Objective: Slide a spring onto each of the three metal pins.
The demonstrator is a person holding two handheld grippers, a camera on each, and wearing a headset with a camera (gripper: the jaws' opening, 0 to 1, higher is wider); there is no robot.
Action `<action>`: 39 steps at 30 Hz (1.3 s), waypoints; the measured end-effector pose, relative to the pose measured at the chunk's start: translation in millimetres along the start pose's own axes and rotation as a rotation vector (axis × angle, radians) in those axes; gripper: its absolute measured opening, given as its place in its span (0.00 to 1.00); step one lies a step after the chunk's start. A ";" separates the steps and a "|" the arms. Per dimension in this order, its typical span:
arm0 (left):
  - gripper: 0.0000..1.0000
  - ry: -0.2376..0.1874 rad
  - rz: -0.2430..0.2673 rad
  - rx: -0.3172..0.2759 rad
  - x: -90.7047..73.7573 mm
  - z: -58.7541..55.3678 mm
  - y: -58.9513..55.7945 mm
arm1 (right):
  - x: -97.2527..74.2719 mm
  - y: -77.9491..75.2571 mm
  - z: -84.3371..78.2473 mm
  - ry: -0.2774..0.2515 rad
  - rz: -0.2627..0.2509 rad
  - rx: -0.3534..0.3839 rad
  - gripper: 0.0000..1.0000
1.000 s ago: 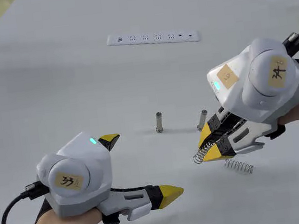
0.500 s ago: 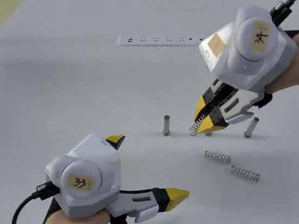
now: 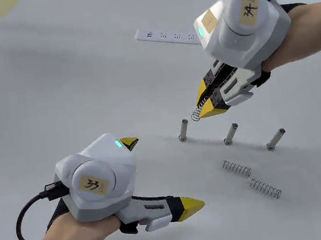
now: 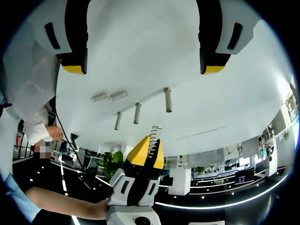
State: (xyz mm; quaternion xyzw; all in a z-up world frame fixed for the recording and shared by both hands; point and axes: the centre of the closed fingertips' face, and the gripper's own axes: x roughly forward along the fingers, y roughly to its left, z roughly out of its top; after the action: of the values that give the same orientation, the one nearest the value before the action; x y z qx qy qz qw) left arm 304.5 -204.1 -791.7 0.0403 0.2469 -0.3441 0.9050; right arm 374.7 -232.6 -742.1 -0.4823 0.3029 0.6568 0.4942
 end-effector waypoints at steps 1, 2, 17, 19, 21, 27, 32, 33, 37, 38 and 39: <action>0.99 0.000 0.001 0.001 0.3 -0.2 -0.4 | 2.3 -1.3 0.9 0.008 0.003 -0.004 0.07; 0.99 -0.001 0.000 0.000 0.5 -0.3 -0.7 | 3.8 -2.9 1.4 0.014 0.004 -0.001 0.07; 0.99 -0.008 -0.002 -0.012 5.3 1.8 -1.5 | 24.1 -17.1 -2.6 0.122 0.043 -0.023 0.07; 0.99 -0.009 0.002 -0.013 5.1 2.6 -0.6 | 27.0 -17.8 -2.9 0.135 0.051 -0.031 0.07; 0.99 -0.011 0.003 -0.017 5.0 2.7 0.1 | 28.0 -18.1 -4.3 0.149 0.054 -0.040 0.07; 0.99 -0.014 0.005 -0.020 4.7 2.1 1.1 | 30.4 -14.6 -4.4 0.154 0.069 -0.050 0.07; 0.99 -0.014 0.005 -0.024 4.7 0.9 1.4 | 31.7 -13.1 -6.2 0.169 0.074 -0.067 0.07; 0.99 -0.015 0.005 -0.025 4.5 0.3 1.7 | 32.9 -13.3 -6.0 0.170 0.075 -0.069 0.07; 0.99 -0.016 0.004 -0.031 4.2 -0.8 2.1 | 35.8 -11.2 -6.7 0.177 0.083 -0.075 0.07; 0.99 -0.015 0.005 -0.033 4.3 -1.3 2.4 | 36.4 -10.9 -6.8 0.178 0.084 -0.080 0.07; 0.99 -0.015 0.006 -0.033 4.4 -1.5 2.7 | 37.2 -11.0 -7.0 0.179 0.084 -0.080 0.07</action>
State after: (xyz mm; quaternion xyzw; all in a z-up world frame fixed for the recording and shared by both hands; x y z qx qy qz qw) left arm 308.4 -204.3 -795.3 0.0233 0.2457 -0.3376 0.9084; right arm 385.6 -221.8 -778.4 -0.5451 0.3393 0.6428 0.4178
